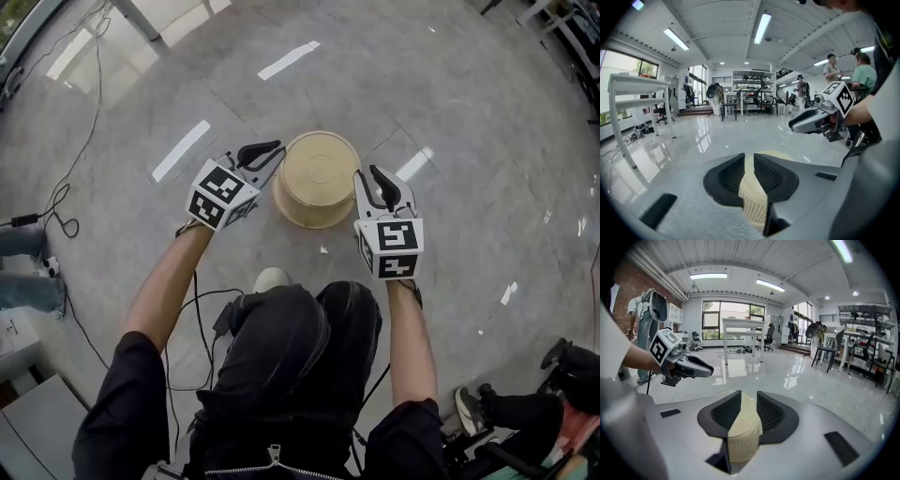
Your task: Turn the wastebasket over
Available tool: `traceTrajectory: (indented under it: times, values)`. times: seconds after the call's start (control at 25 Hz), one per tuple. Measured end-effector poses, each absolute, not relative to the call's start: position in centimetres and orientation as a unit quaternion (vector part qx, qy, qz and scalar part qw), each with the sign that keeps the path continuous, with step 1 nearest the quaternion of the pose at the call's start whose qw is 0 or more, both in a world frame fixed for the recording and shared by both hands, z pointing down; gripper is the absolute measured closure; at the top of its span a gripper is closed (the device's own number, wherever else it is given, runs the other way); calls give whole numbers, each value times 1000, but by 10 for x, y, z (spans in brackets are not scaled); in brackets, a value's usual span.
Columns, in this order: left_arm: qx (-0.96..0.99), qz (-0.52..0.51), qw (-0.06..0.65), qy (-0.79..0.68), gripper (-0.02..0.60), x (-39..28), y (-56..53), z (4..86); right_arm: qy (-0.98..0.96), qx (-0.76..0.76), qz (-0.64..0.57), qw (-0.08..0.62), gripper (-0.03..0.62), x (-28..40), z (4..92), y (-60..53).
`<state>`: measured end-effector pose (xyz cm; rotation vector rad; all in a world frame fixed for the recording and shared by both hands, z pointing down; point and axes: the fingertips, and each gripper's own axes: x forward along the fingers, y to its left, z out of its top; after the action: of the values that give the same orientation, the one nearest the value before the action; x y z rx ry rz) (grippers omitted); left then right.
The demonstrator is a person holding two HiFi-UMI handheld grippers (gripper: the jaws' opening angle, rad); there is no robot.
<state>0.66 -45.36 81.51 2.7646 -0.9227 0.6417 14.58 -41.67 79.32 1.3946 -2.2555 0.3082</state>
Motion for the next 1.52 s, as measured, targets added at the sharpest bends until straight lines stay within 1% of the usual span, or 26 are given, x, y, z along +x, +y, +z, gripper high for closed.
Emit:
traceTrajectory:
  times: [0.04,0.08,0.12,0.2,0.32,0.36,0.6,0.8,1.04,1.28,1.4,1.52]
  values:
    - [922,209,92,-312,512,6,-454,823,-822,506,127,230,492,147,802,-418]
    - [921,203,107,-314,462,5,-454,830,-821,505,144,223,454,148,811,-419]
    - [920,197,121,-317,425,3,-455,837,-821,504,159,217,424,149,820,-420]
    - [916,185,148,-323,371,0,-456,849,-818,503,187,207,385,150,834,-422]
    - [913,162,193,-319,286,2,-457,863,-813,500,215,205,362,154,854,-422]
    - [913,159,205,-316,269,4,-457,868,-811,498,225,206,358,155,862,-423]
    - [908,169,234,-303,262,14,-455,896,-800,486,311,167,355,158,896,-423]
    - [905,176,246,-299,262,18,-455,910,-802,470,329,169,355,155,910,-421]
    - [904,139,281,-292,262,21,-455,915,-794,446,390,136,356,152,916,-421]
    - [910,139,255,-297,267,23,-455,911,-799,466,352,143,358,153,912,-422]
    - [920,135,216,-297,268,28,-462,898,-809,477,317,137,358,156,901,-427]
    - [930,141,173,-293,270,32,-466,886,-823,496,235,146,358,158,881,-432]
